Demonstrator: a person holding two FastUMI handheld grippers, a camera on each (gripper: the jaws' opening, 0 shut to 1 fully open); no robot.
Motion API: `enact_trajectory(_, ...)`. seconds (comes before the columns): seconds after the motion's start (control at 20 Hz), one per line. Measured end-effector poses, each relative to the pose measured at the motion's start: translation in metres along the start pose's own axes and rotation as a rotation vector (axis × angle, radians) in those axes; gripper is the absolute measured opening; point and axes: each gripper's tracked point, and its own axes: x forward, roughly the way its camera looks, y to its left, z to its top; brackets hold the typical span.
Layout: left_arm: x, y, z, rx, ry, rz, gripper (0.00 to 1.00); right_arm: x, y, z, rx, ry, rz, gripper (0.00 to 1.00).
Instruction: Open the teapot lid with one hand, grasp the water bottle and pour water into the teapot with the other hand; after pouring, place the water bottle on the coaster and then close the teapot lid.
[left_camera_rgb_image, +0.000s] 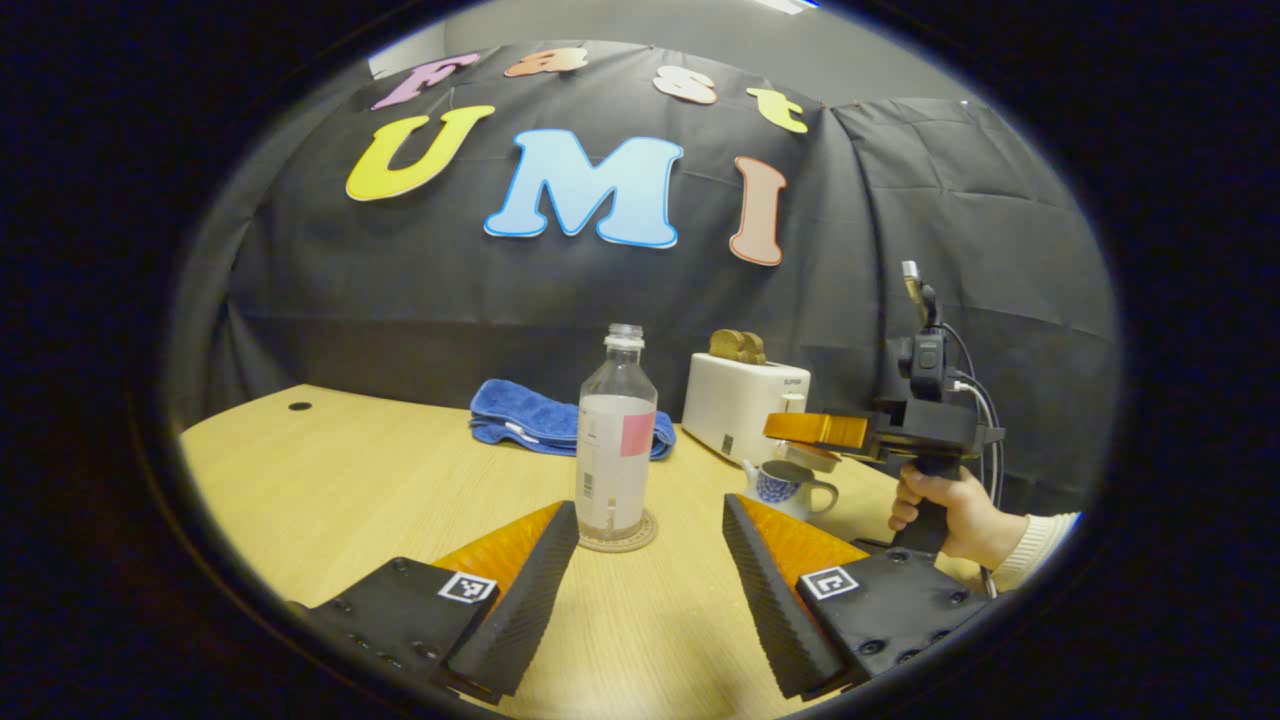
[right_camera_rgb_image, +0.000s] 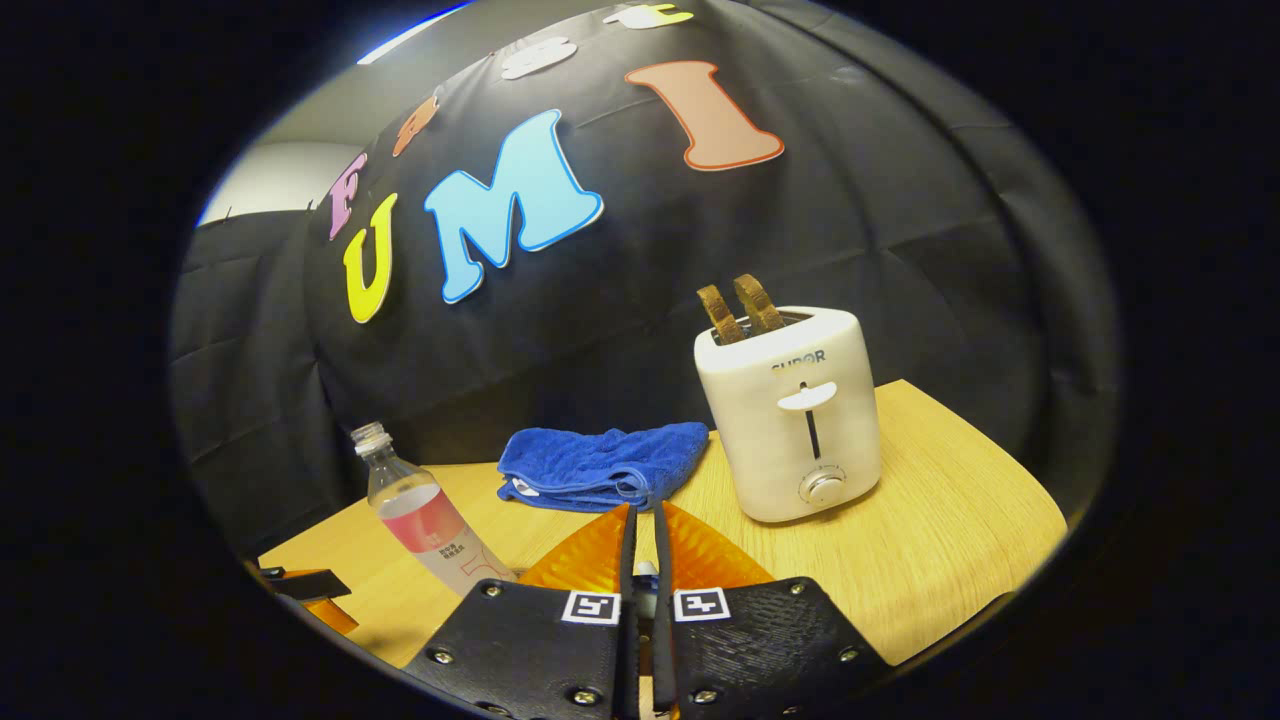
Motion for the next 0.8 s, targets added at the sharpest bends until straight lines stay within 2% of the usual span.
enact_trajectory(0.65,-0.002,-0.015,0.002,0.016,-0.02,-0.055,1.0,0.017,-0.008,-0.002,-0.15,-0.03,-0.095,0.05)
enact_trajectory(0.8,-0.004,-0.015,0.002,0.016,-0.024,-0.058,1.0,0.019,-0.013,-0.002,-0.125,-0.032,-0.104,0.05)
